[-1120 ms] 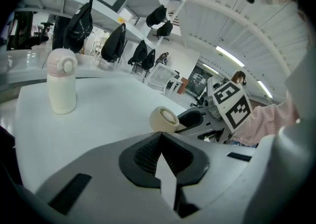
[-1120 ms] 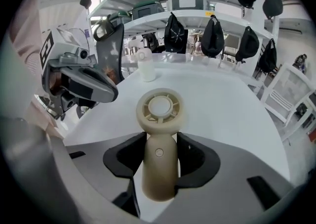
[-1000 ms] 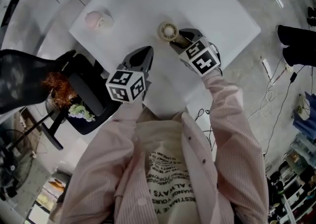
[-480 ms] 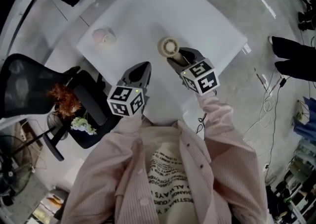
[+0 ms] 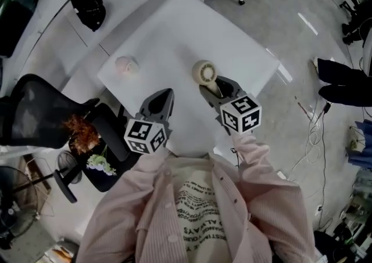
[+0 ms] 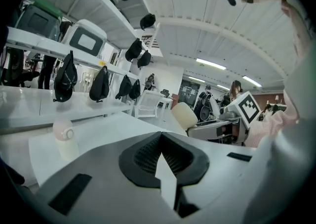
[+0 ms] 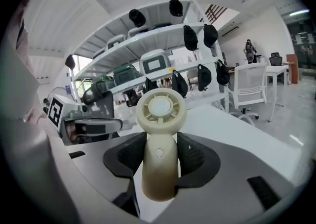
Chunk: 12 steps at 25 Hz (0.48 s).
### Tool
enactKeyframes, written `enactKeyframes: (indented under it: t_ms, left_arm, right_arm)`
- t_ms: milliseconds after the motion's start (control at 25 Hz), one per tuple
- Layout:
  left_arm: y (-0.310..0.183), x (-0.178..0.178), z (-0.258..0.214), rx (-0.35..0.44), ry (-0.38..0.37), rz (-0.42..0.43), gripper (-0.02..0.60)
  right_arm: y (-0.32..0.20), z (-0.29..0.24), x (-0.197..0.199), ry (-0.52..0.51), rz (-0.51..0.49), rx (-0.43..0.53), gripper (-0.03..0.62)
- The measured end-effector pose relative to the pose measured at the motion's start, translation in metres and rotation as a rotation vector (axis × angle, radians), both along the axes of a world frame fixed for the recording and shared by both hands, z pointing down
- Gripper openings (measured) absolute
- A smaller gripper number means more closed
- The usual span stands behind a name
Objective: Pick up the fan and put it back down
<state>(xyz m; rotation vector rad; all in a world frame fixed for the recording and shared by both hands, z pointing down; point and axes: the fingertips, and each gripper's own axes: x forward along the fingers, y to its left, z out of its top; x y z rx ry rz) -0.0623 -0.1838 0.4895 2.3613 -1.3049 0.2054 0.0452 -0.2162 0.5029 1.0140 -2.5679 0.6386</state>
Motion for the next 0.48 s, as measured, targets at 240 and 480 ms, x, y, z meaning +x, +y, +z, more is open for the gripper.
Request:
enactKeyframes:
  t_ms: [240, 480]
  left_arm:
    - [0.004, -0.003, -0.025, 0.058, 0.004, -0.011, 0.002]
    - [0.006, -0.010, -0.053, 0.124, 0.024, -0.037, 0.002]
  right_arm:
    - [0.003, -0.038, 0.015, -0.053, 0.060, 0.061, 0.184]
    - [0.006, -0.070, 0.030, -0.139, 0.112, 0.095, 0.184]
